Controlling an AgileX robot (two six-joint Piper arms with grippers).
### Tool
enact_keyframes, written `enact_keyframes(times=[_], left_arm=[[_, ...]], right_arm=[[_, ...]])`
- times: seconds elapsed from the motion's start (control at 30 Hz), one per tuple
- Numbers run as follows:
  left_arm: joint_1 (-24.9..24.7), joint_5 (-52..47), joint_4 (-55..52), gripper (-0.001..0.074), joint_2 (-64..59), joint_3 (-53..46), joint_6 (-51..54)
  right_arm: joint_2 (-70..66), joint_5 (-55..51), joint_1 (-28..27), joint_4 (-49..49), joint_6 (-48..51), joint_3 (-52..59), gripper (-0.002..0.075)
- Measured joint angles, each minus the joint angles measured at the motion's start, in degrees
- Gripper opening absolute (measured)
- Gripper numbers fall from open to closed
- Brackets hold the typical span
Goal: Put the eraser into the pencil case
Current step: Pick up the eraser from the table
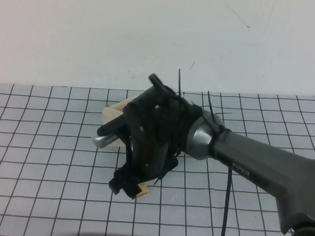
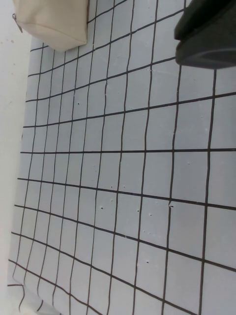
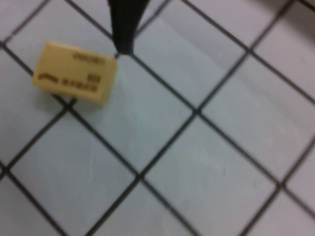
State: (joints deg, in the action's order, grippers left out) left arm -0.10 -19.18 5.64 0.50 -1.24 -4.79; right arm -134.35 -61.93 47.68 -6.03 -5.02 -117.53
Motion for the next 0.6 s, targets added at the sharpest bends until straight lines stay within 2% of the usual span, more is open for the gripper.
enact_keyframes(times=[0.27,0.6], left_arm=[[0.0,0.0,0.0,-0.0001,0.0,0.0,0.0],[0.0,0.0,0.0,-0.0001,0.0,0.0,0.0]], right_arm=[[-2.14,2.54,-1.66,10.09,2.38,-0.22,0.0531],[-3.08,3.88,-1.66,8.04,3.39,-0.36,0.0526]])
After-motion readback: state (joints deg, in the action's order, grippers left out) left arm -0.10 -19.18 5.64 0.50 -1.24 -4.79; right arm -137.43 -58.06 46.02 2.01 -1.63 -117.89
